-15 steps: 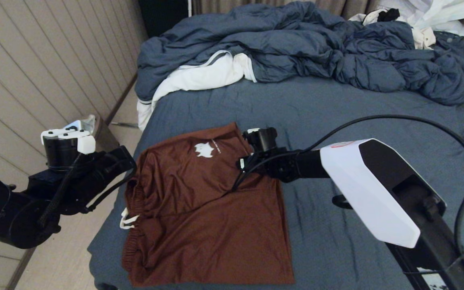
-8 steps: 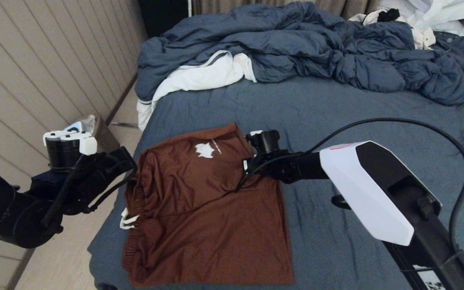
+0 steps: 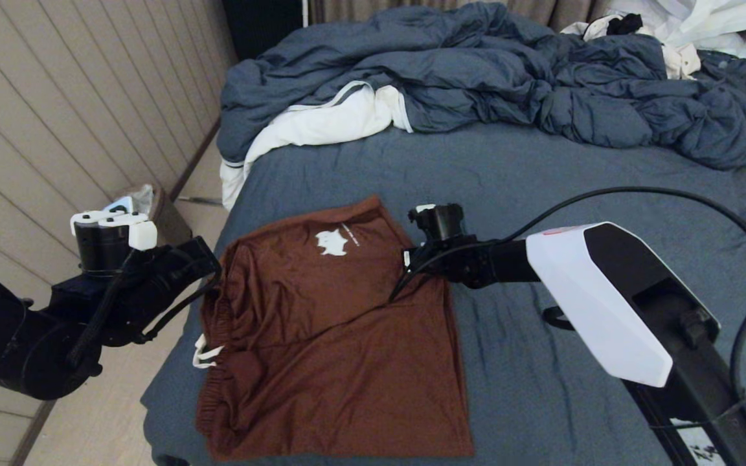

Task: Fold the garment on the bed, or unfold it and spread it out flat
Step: Unford the brown shorts

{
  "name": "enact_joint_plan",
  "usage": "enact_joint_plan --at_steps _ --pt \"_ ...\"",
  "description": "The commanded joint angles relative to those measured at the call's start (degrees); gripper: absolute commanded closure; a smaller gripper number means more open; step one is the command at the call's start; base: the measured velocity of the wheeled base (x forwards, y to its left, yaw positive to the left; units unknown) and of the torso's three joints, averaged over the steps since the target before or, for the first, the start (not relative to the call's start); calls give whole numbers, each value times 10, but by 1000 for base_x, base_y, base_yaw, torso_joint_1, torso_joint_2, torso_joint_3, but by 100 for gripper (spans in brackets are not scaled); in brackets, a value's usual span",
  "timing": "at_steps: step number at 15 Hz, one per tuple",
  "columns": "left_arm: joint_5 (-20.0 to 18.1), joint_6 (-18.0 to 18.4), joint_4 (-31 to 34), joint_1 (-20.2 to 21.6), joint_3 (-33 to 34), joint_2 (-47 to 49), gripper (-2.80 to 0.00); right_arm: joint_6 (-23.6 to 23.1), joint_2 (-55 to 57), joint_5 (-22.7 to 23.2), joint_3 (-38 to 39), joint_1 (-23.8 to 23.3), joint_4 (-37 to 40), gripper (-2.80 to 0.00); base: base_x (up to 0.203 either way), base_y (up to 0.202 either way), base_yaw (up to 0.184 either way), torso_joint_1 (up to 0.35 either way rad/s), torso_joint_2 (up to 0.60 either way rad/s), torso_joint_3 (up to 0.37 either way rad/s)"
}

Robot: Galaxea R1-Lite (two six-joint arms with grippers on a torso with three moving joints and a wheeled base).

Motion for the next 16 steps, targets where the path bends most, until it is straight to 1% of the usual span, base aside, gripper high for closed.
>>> enact_joint_plan --at_steps 1,5,9,12,13,16 --pt "1 -2 -3 0 1 0 0 1 -7 -2 1 -17 0 0 0 0 0 0 0 0" --pt "1 -1 -4 0 0 5 0 1 -13 -2 1 -36 0 0 0 0 0 0 0 0" --pt "1 -1 -9 0 0 7 0 1 -14 -2 2 -34 2 0 0 0 0 0 0 0" --pt "1 -1 -9 0 0 7 0 1 -23 -5 3 -30 17 0 0 0 0 0 0 0" --pt "1 -1 -10 0 0 7 0 0 -24 -20 3 -29 19 -280 0 0 0 0 0 0" --pt "1 -1 -10 0 0 7 0 -3 -25 -22 2 -28 13 -280 0 0 0 0 0 0"
